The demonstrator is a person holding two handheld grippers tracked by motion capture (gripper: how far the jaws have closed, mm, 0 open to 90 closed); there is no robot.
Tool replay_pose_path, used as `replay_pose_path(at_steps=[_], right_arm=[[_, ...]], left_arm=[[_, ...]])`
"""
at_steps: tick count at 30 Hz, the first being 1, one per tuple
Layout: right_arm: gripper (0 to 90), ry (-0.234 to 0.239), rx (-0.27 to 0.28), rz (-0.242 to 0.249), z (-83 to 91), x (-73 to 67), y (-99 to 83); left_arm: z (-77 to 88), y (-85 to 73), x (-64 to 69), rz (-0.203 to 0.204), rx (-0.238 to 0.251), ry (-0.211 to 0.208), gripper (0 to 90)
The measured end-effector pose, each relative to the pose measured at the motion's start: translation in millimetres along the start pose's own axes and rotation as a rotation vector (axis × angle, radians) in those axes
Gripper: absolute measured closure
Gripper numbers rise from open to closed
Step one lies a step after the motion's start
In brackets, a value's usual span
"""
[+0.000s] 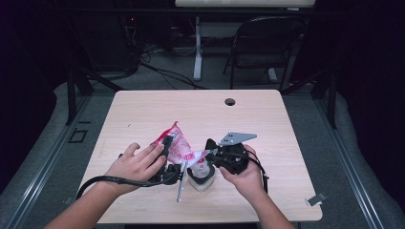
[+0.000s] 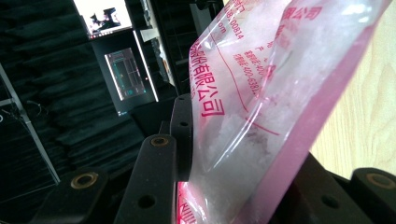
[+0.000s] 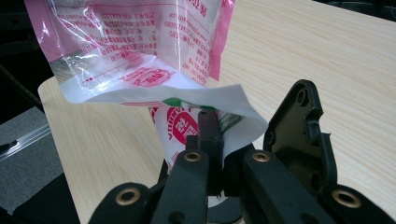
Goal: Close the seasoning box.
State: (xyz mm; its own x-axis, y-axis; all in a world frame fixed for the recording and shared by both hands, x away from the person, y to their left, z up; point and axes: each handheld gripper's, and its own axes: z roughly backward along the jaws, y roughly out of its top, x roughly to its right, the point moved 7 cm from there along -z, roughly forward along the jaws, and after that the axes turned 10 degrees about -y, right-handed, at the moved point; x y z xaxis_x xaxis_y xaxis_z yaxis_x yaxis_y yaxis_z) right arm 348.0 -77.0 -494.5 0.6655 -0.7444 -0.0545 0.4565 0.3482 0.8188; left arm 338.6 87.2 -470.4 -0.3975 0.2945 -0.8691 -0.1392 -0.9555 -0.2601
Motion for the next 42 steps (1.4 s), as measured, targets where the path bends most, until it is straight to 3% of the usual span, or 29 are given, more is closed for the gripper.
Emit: replay_pose_path(at_steps=[42], right_arm=[[90.0,-0.005,-0.001,0.0,-1.9,1.4,-0.4]], left_arm=[[1.3,3.6,-3.7,-0.028,0.0,0.021,72.9]])
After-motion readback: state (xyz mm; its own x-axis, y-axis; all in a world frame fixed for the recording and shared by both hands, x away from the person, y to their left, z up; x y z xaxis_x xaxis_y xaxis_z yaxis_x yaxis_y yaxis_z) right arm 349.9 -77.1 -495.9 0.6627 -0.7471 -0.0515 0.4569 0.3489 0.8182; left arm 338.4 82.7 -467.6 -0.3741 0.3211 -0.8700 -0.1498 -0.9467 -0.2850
